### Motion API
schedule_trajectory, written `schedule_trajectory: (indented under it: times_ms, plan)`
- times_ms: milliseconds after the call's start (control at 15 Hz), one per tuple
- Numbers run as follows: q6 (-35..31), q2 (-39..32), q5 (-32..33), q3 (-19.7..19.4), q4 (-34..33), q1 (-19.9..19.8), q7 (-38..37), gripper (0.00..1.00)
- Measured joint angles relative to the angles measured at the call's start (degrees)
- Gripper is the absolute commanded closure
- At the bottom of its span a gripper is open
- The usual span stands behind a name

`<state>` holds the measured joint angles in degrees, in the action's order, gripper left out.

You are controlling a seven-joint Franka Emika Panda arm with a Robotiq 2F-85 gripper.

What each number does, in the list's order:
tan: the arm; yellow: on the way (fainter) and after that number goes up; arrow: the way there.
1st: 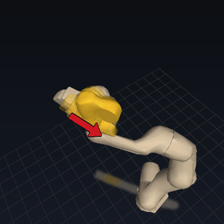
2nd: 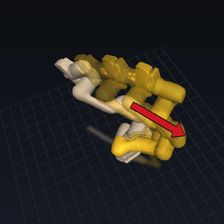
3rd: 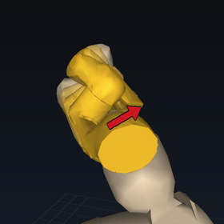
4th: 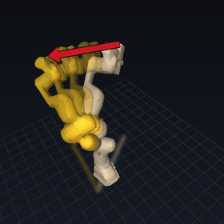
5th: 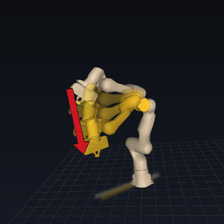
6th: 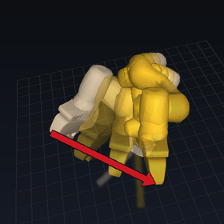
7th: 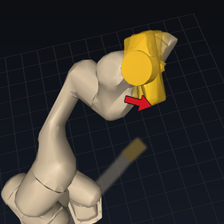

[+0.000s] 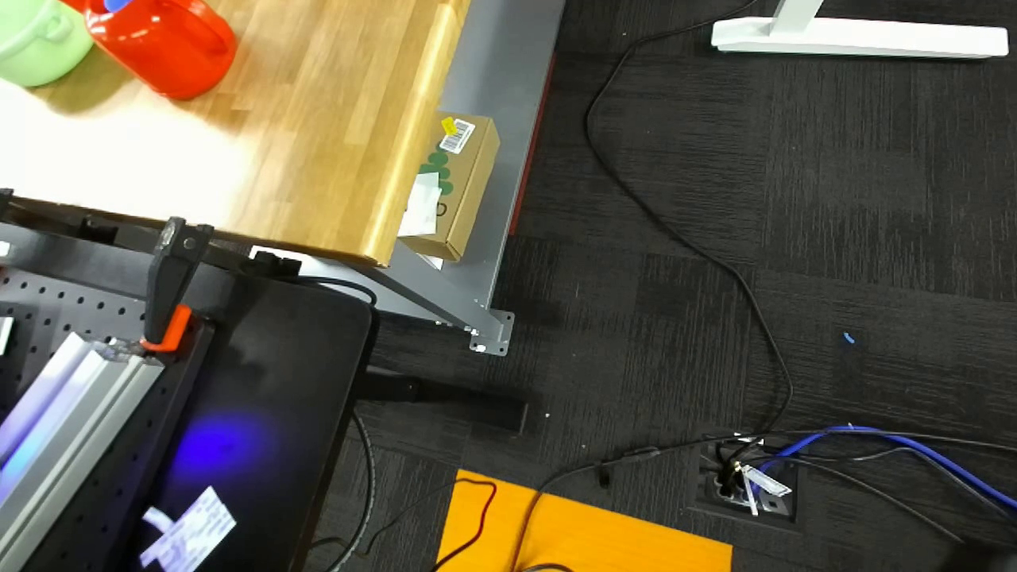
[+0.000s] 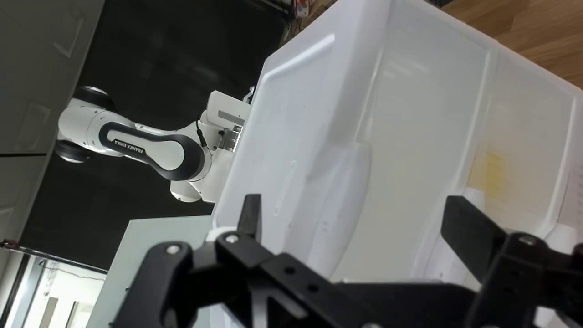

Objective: Open the top drawer

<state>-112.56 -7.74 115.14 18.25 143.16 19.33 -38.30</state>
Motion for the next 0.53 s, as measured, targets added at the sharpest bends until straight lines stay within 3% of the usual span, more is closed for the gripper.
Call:
schedule_trajectory:
  times_ms: [533]
  plan:
    - [0.00, -0.01, -0.01, 0.03, 0.00, 0.00, 0.00, 0.02]
